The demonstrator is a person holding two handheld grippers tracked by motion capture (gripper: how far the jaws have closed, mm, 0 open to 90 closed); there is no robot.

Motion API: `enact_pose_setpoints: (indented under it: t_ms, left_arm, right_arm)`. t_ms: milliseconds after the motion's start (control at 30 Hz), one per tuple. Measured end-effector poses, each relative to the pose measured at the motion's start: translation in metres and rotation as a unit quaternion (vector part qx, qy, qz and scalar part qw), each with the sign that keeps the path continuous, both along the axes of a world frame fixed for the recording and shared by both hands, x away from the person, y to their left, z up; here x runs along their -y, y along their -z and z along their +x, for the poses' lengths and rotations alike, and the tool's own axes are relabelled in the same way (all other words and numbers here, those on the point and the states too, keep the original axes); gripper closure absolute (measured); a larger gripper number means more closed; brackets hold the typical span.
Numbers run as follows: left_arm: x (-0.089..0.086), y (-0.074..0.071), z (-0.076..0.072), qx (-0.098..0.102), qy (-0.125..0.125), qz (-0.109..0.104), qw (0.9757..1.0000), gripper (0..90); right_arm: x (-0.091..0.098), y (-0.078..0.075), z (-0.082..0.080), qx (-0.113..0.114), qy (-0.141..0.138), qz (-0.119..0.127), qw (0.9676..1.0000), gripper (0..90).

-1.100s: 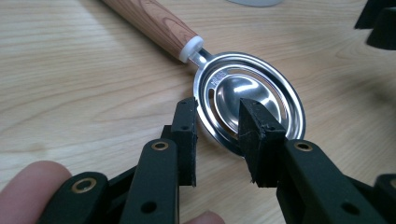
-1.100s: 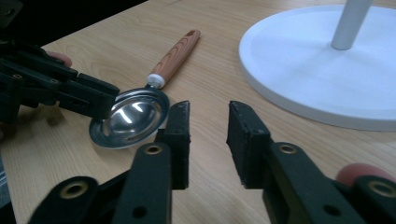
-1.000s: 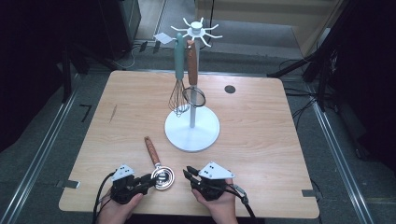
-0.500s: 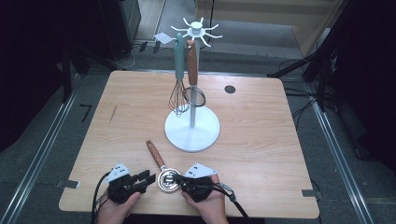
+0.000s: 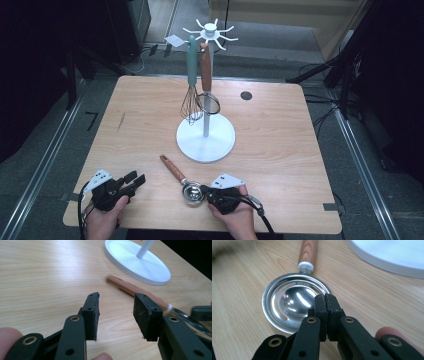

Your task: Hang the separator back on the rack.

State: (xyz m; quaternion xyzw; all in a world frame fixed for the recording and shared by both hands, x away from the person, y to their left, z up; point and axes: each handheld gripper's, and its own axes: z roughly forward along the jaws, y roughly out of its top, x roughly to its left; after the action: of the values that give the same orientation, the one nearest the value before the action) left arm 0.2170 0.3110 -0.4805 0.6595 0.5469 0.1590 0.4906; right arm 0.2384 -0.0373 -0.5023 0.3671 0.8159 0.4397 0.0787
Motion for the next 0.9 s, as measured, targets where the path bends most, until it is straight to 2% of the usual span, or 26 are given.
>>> enact_pose_setpoints:
  t_ms: [100,167,400,633,767,900]
  left_arm:
    - [-0.008,0.001,0.001,0.006,-0.015,0.006,0.9999,54.3]
    - [-0.011,0.001,0.002,0.010,-0.021,0.002,0.9997,53.0]
    - [-0.026,0.003,0.005,0.029,-0.054,0.019,0.9979,46.3]
    - [-0.035,0.001,0.005,0.036,-0.072,0.032,0.9962,44.2]
    - [-0.040,0.001,0.005,0.037,-0.083,0.029,0.9955,44.1]
    - [-0.041,0.002,0.006,0.035,-0.089,0.028,0.9950,42.8]
  right_arm:
    - [0.013,0.000,0.001,-0.001,0.011,-0.001,0.9999,89.8]
    - [0.018,-0.001,0.001,-0.002,0.016,-0.004,0.9999,89.2]
    - [0.039,-0.001,0.001,-0.001,0.030,-0.013,0.9995,89.2]
    - [0.053,0.002,0.002,-0.006,0.043,-0.020,0.9989,88.7]
    - [0.057,-0.006,0.002,-0.006,0.058,0.004,0.9983,87.7]
    - [0.038,-0.017,0.001,0.009,0.044,0.026,0.9987,86.5]
